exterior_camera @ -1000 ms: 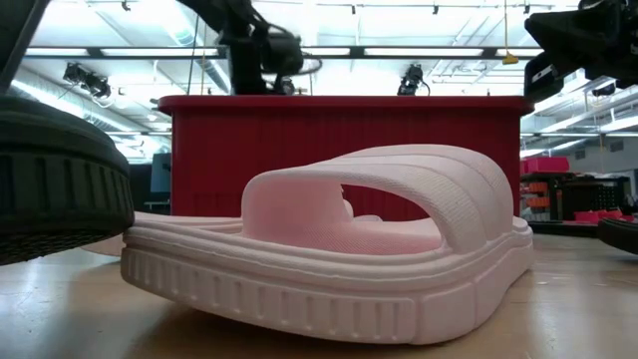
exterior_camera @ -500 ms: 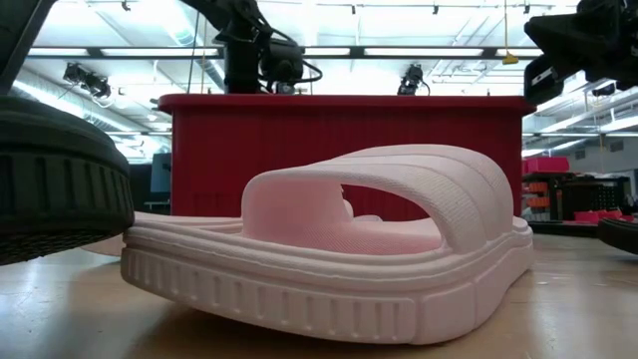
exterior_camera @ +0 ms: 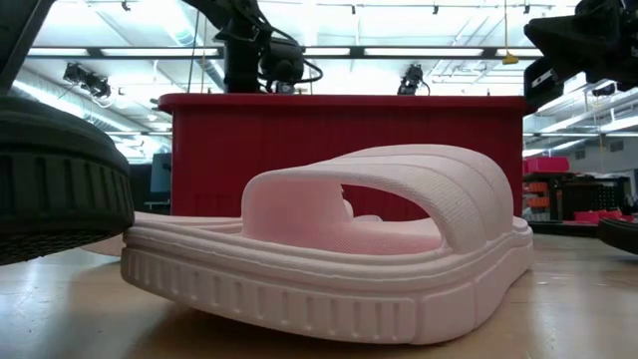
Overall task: Pick and place slides into bin
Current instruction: Put the black slide into the red bin, then put the bottom right black slide into the red bin
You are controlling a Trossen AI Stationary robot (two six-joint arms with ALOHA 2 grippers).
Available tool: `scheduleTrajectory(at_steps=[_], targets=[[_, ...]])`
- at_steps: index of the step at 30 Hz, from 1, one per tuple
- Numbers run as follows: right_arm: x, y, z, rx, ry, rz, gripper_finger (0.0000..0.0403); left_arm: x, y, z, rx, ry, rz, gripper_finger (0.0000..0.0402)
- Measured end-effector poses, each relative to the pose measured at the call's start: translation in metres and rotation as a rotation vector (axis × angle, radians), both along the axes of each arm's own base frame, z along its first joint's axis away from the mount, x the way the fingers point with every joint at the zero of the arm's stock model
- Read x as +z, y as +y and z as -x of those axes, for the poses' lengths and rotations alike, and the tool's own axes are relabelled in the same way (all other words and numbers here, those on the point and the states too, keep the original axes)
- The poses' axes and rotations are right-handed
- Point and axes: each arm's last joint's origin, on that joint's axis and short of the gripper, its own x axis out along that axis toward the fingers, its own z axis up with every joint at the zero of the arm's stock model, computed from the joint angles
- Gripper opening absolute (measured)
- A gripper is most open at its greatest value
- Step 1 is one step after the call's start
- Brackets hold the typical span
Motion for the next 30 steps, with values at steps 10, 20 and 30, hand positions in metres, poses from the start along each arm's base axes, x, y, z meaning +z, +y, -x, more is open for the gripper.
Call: scheduleTrajectory(at_steps=[10,20,30], targets=[[0.000,0.000,0.000,0.000,0.000,0.002,0.0032,0.042,-0.015,-0.004,-0.072,-0.002,-0.010,0.0189],[0.000,0.000,0.000,-0.001,0.004,0.002,0.0032,0.140,-0.076,-0.005,-0.088,-0.215,0.034,0.0174],[-0.006,0.000,-0.003,0.003,0.070,-0.010,0.0032,0.171,-0.195,0.000,-0.283,-0.402,0.349,0.0171]])
